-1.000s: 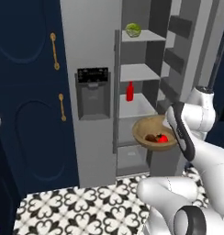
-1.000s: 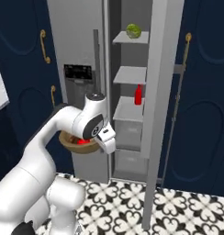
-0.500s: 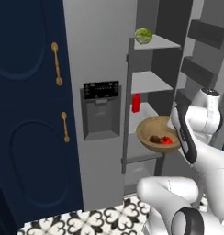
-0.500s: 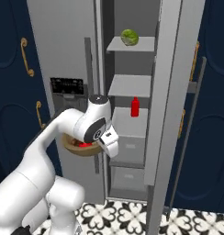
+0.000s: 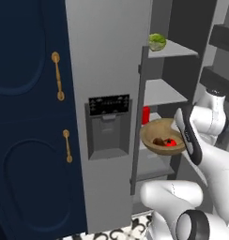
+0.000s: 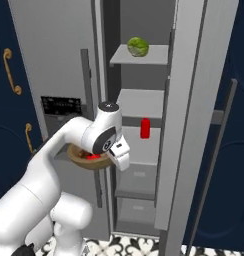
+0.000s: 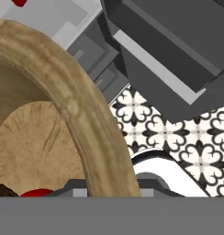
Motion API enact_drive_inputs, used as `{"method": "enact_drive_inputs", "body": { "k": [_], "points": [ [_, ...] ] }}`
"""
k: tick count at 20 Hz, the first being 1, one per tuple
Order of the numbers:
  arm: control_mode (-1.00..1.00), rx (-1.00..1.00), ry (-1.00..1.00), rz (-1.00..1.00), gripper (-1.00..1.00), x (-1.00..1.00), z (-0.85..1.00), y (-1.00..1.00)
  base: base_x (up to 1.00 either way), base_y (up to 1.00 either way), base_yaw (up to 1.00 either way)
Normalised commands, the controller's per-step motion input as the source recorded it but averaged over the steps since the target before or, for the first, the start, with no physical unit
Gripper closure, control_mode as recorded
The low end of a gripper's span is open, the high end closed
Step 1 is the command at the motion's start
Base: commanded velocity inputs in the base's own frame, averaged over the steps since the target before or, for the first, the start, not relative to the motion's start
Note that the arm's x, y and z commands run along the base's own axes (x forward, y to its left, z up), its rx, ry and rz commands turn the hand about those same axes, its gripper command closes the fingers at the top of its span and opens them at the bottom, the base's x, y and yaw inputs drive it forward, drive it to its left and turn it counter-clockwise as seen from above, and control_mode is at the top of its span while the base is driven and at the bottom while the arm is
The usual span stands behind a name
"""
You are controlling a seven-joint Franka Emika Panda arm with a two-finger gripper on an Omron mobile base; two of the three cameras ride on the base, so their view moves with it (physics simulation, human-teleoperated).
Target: Pick the chicken drumstick and tomato from their plates and place them in the bowl. Then put the bowl in the fridge.
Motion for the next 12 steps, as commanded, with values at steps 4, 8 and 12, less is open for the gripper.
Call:
{"method": "enact_drive_inputs", "body": {
  "k": [4,8,12],
  "points": [
    [1.0,0.0,0.0,0.0,1.0,0.0,0.0,0.0,0.33,-0.36,0.0],
    [-1.0,0.0,0.0,0.0,1.0,0.05,0.0,0.0,0.03,-0.04,0.0],
    [-1.0,-0.03,-0.04,-0.13,1.0,0.39,0.05,0.1,0.0,0.0,0.0]
  ]
}}
